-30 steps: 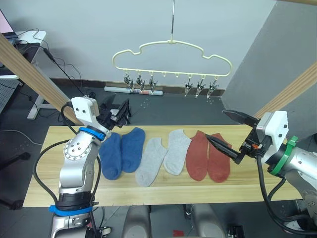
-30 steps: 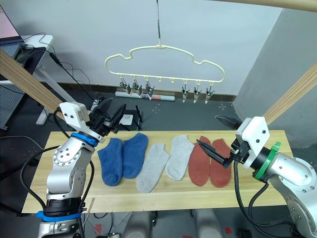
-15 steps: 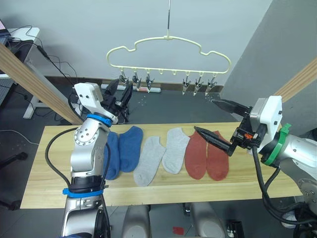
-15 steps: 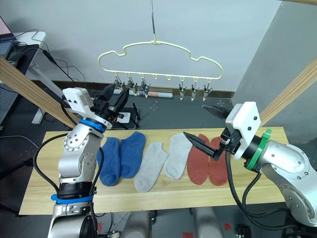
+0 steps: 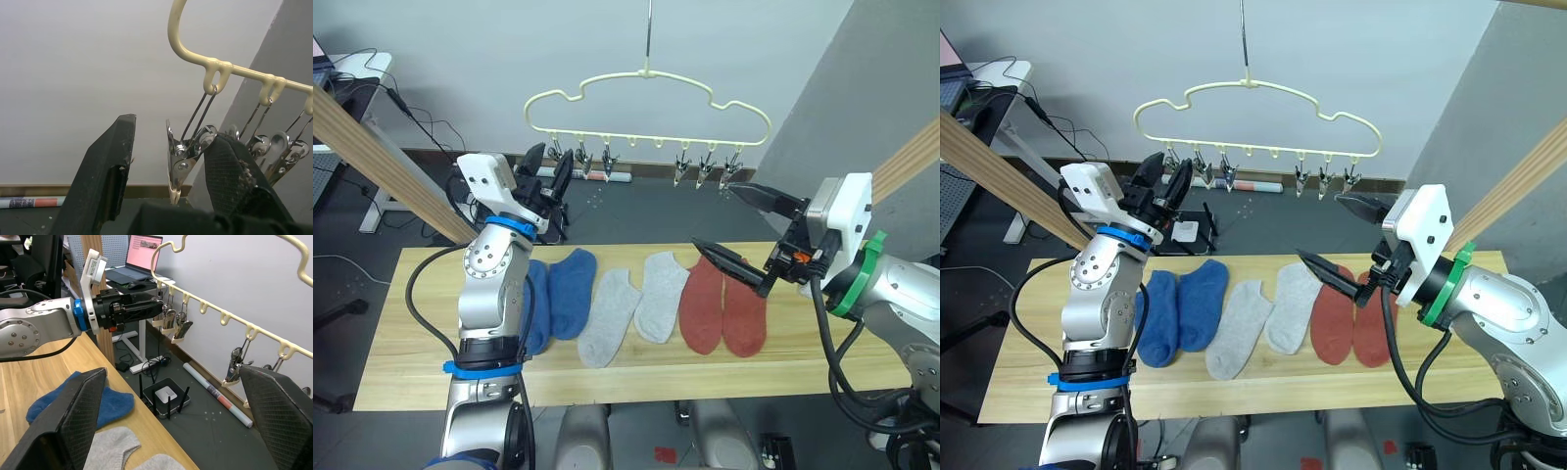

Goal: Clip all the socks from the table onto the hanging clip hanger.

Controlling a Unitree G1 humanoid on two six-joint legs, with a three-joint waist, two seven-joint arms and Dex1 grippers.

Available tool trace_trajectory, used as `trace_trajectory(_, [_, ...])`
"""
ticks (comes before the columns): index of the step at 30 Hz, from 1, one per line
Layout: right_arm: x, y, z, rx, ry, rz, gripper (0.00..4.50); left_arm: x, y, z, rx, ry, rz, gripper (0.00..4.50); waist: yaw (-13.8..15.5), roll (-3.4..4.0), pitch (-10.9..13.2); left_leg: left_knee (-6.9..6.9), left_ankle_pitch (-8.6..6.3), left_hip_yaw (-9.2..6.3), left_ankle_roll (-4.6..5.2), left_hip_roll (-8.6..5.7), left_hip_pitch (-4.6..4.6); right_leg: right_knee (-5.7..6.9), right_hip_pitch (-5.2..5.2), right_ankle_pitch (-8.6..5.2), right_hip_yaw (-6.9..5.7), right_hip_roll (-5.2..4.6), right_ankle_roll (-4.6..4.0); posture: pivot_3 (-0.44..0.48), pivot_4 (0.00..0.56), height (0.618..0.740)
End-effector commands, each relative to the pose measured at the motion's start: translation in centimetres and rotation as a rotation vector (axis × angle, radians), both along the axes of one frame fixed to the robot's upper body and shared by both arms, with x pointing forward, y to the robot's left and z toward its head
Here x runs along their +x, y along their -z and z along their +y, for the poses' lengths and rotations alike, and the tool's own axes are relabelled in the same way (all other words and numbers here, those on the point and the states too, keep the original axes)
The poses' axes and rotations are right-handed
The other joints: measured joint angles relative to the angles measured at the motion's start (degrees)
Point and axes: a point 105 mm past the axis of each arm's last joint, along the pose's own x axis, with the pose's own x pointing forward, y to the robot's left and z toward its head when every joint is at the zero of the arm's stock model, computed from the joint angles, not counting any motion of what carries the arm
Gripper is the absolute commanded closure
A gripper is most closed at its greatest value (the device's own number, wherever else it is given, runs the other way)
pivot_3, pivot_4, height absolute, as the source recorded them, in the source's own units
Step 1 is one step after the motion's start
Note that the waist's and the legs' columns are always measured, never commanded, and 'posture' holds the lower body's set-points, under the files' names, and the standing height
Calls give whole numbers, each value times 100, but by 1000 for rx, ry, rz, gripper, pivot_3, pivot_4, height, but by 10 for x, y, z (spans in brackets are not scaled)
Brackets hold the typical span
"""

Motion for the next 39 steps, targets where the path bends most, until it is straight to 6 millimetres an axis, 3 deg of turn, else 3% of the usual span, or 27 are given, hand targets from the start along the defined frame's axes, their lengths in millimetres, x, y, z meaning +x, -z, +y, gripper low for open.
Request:
trace_trajectory(1, [-6, -6, 3, 6, -27, -37, 0, -3, -13, -3, -7, 10, -53, 2082, 0, 0, 0, 0, 0, 0, 0, 0, 0, -1, 0, 0, 1, 0, 0, -59, 389, 740])
trace_trajectory(11, [-5, -6, 2, 7, -17, -44, 0, -1, -13, -7, -12, 31, -48, 2082, -4, 0, 0, -1, 0, 0, 0, 0, -1, -4, 0, 0, -1, 0, 0, -60, 383, 740])
trace_trajectory(14, [-5, -6, 2, 8, -16, -46, 0, -1, -13, -8, -8, 34, -49, 2596, -4, 0, 0, -2, 0, -2, 0, 0, -3, -6, 0, 0, -3, 0, 0, -60, 383, 740])
trace_trajectory(19, [-4, -7, 2, 11, -16, -48, 0, -2, -14, -9, -7, 50, -52, 3912, -4, 0, 0, -2, 0, -3, 0, 0, -4, -8, -1, 0, -4, 0, 0, -58, 381, 740])
trace_trajectory(21, [-5, -6, 2, 11, -17, -48, 0, -2, -15, -10, -5, 51, -54, 4245, -4, 0, 0, -2, 0, -2, -1, 0, -4, -8, -1, 0, -4, 0, 0, -58, 381, 740])
trace_trajectory(28, [-6, 0, 2, 3, -12, -32, 0, -3, -16, -10, 11, 55, -62, 4389, -4, 0, 0, -3, 0, -2, -1, 0, -5, -9, -2, 0, -3, 0, 1, -58, 378, 740])
trace_trajectory(31, [1, 28, -8, -71, 88, 54, 0, -4, -15, -12, 25, 63, -60, 4389, 7, 0, 0, -5, 0, -4, -1, 0, -6, -11, -2, -1, -5, 0, 1, -53, 379, 740])
trace_trajectory(35, [20, 95, -56, -84, 466, 241, 0, -10, -15, -21, 77, 104, -63, 4389, 29, -1, 1, -6, 0, -10, -3, -1, -26, -17, -16, -3, -13, -3, 4, -43, 399, 740])
trace_trajectory(39, [22, 126, -72, -120, 608, 262, 0, -13, -16, -22, 91, 114, -61, 4389, 7, 8, 14, -3, 22, 3, -42, -6, -67, -2, -76, -2, 4, -9, 7, -36, 415, 740])
